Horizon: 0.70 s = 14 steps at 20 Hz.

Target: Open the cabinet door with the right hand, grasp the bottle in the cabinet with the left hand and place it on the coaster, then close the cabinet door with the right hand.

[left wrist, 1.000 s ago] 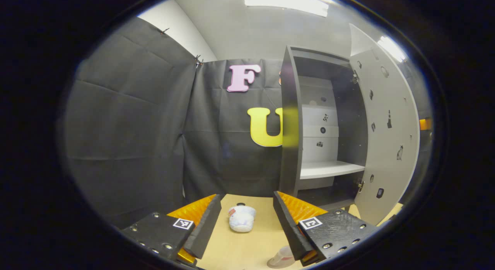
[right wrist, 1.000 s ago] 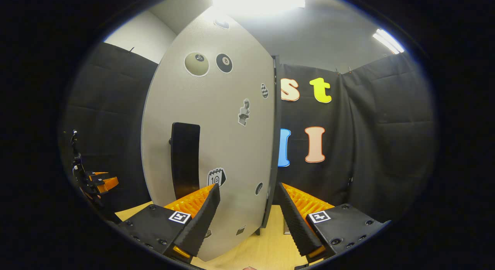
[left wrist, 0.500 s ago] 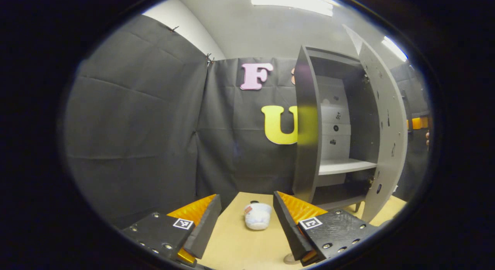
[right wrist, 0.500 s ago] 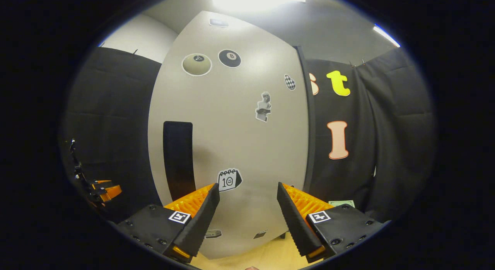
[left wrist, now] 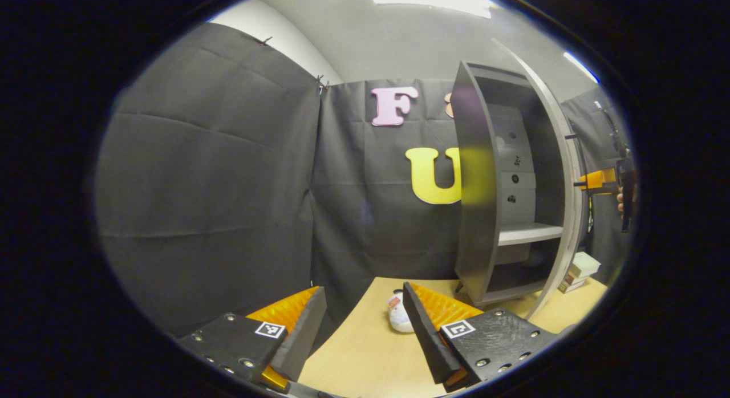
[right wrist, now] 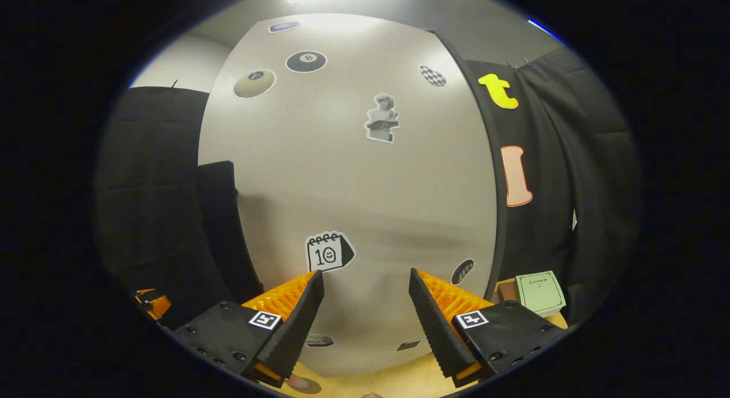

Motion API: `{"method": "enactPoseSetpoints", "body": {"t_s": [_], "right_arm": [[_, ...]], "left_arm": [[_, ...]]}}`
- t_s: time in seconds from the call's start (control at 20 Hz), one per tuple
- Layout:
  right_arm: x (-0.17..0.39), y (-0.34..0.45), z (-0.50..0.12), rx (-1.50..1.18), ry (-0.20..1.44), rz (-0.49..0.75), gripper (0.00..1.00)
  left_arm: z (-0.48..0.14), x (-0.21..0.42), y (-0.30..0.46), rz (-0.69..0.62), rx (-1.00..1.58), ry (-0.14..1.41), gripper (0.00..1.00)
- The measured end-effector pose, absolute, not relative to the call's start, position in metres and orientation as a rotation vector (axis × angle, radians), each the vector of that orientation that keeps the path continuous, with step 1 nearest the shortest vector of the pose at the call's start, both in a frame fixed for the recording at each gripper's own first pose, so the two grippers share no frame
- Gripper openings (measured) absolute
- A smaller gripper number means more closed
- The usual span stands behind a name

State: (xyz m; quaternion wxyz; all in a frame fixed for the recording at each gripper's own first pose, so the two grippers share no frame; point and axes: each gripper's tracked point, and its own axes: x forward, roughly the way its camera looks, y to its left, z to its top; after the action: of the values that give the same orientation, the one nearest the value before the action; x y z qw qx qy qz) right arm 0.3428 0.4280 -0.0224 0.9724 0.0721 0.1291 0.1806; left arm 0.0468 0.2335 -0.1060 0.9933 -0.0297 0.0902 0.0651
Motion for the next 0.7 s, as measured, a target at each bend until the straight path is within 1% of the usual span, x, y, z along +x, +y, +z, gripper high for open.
{"method": "enactPoseSetpoints", "body": {"t_s": [0.05,0.1,0.15,0.2,0.35,0.4,0.5,0.7], "right_arm": [[0.344,0.431,-0.024,0.133,0.265,0.360,0.91],[0.348,0.432,-0.021,0.126,0.243,0.346,0.92],[0.348,0.433,-0.022,0.118,0.248,0.338,0.96],[0.350,0.435,-0.022,0.118,0.243,0.328,0.97],[0.360,0.446,-0.020,0.104,0.241,0.310,0.97],[0.363,0.449,-0.020,0.099,0.237,0.301,0.97],[0.375,0.453,-0.023,0.083,0.232,0.281,0.97],[0.386,0.464,-0.021,0.051,0.221,0.255,0.97]], "left_arm": [[-0.107,0.046,0.239,0.136,-0.059,0.182,0.82],[-0.109,0.044,0.244,0.141,-0.060,0.184,0.82],[-0.111,0.044,0.250,0.148,-0.064,0.186,0.82],[-0.115,0.045,0.254,0.152,-0.070,0.190,0.83],[-0.124,0.043,0.267,0.162,-0.082,0.204,0.83],[-0.126,0.042,0.272,0.166,-0.083,0.207,0.82],[-0.131,0.038,0.280,0.174,-0.088,0.212,0.83],[-0.128,0.035,0.293,0.188,-0.083,0.217,0.83]]}}
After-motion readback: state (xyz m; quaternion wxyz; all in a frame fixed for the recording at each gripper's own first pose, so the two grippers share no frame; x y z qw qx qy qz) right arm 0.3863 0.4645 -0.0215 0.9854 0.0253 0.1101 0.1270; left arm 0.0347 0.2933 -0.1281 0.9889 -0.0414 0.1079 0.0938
